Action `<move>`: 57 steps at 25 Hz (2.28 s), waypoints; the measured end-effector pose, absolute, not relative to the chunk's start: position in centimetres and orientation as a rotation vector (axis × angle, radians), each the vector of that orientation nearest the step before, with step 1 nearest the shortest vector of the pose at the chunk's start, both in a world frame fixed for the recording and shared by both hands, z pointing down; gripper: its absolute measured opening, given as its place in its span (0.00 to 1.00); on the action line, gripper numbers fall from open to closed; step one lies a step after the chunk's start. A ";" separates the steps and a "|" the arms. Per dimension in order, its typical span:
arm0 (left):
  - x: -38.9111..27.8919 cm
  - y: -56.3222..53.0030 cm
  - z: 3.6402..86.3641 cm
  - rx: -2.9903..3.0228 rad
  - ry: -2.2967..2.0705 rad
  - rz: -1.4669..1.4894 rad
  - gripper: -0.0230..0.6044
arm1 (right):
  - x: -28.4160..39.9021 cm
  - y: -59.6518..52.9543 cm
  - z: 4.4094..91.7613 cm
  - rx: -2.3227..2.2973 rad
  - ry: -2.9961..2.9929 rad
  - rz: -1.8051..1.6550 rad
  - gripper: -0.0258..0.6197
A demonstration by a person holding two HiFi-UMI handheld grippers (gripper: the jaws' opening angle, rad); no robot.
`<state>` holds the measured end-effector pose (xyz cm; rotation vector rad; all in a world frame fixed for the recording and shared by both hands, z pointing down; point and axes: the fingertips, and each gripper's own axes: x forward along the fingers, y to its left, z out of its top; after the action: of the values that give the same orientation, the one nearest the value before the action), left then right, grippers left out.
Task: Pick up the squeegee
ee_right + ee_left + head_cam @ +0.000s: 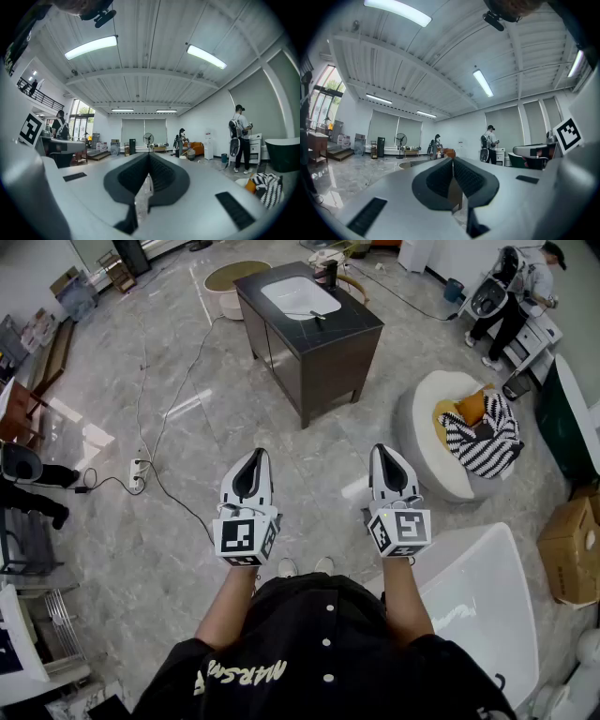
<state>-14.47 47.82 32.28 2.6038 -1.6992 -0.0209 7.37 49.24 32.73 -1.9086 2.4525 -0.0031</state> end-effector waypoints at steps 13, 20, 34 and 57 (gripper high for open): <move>-13.1 47.6 32.2 2.604 -1.713 -0.010 0.07 | 8.7 48.9 32.5 -1.885 2.439 0.002 0.04; -11.1 47.7 32.7 2.576 -1.750 -0.034 0.07 | 10.7 48.3 34.0 -1.877 2.469 -0.022 0.04; -8.9 41.6 33.7 2.571 -1.741 -0.040 0.07 | 12.7 43.1 35.1 -1.881 2.479 -0.024 0.04; -10.2 17.9 33.5 2.621 -1.646 -0.032 0.07 | 10.2 20.2 34.3 -1.935 2.455 -0.015 0.04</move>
<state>-10.15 17.86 33.48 2.6210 -1.6464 -0.0318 10.22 20.16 34.32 -1.9353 2.4555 -0.0150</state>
